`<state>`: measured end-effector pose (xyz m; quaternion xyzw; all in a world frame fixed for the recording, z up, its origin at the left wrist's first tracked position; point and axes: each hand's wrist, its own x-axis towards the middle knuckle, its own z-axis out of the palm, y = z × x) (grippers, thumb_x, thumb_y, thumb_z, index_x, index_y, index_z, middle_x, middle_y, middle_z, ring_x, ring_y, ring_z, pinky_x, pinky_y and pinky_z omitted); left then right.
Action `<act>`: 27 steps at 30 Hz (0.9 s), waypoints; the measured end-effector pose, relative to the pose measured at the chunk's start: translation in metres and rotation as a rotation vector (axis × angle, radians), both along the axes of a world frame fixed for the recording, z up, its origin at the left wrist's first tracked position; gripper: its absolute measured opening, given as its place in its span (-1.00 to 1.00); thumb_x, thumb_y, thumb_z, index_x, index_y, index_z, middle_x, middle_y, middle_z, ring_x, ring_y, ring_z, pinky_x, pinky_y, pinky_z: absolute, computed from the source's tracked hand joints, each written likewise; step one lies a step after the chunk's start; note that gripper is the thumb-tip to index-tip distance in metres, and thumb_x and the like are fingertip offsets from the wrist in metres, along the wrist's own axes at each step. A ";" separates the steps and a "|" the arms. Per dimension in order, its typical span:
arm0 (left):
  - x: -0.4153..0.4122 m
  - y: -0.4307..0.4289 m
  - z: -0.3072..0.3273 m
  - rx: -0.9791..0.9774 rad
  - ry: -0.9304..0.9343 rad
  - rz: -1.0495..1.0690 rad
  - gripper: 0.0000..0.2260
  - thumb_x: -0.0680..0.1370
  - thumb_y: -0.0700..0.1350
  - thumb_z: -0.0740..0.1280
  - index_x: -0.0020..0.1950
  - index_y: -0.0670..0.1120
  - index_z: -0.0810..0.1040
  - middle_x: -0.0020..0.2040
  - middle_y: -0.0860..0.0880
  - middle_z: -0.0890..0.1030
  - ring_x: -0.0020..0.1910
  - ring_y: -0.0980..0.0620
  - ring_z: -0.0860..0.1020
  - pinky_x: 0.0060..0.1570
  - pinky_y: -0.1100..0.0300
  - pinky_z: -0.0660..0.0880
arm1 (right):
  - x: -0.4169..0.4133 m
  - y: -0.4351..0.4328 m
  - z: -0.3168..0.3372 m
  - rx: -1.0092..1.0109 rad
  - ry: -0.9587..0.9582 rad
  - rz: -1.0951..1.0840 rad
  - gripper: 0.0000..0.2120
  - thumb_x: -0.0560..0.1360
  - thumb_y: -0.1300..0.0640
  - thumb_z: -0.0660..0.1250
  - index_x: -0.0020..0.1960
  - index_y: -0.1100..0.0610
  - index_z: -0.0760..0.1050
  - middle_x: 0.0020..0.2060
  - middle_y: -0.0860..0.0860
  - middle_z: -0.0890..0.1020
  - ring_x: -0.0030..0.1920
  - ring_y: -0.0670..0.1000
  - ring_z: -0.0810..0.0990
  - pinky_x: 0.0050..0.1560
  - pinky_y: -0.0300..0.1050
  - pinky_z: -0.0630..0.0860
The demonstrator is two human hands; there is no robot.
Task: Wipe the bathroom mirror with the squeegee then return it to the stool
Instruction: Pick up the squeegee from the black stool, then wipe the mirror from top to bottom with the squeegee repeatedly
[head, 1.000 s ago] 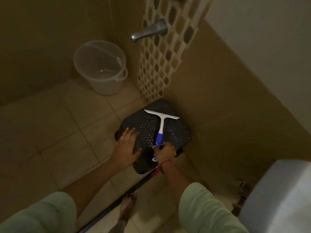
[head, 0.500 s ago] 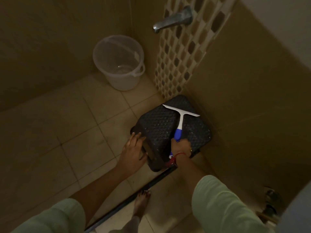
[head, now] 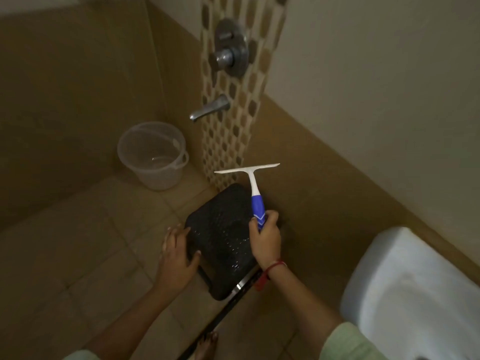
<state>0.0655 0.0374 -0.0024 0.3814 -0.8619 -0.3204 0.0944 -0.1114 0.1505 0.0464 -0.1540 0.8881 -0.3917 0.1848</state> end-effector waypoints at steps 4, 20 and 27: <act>0.001 0.021 0.042 0.004 -0.047 -0.054 -0.40 0.49 0.02 0.30 0.43 -0.21 0.21 0.44 -0.24 0.23 0.47 -0.23 0.08 0.43 -0.13 0.11 | 0.005 0.040 0.073 -0.062 0.036 -0.010 -0.84 0.50 0.06 0.26 0.01 0.06 0.30 -0.25 -0.03 0.52 -0.39 -0.18 0.43 -0.48 -0.37 0.25; -0.036 0.126 0.248 -0.183 0.363 -0.193 -0.45 0.49 -0.12 0.37 0.39 -0.26 0.27 0.39 -0.28 0.31 0.40 -0.24 0.25 0.38 -0.13 0.23 | 0.080 0.222 0.309 -0.623 0.537 0.138 -0.67 0.48 -0.12 0.25 0.19 -0.09 0.27 -0.27 -0.15 0.50 -0.38 -0.17 0.52 -0.45 -0.37 0.40; -0.073 0.165 0.323 -0.343 0.528 -0.354 -0.46 0.53 -0.03 0.29 0.46 -0.07 0.17 0.46 -0.14 0.21 0.47 -0.12 0.15 0.42 -0.09 0.17 | 0.101 0.299 0.387 -0.772 0.779 0.087 -0.53 0.53 -0.05 0.19 0.40 -0.16 0.13 -0.23 -0.15 0.53 -0.40 -0.09 0.51 -0.46 -0.30 0.47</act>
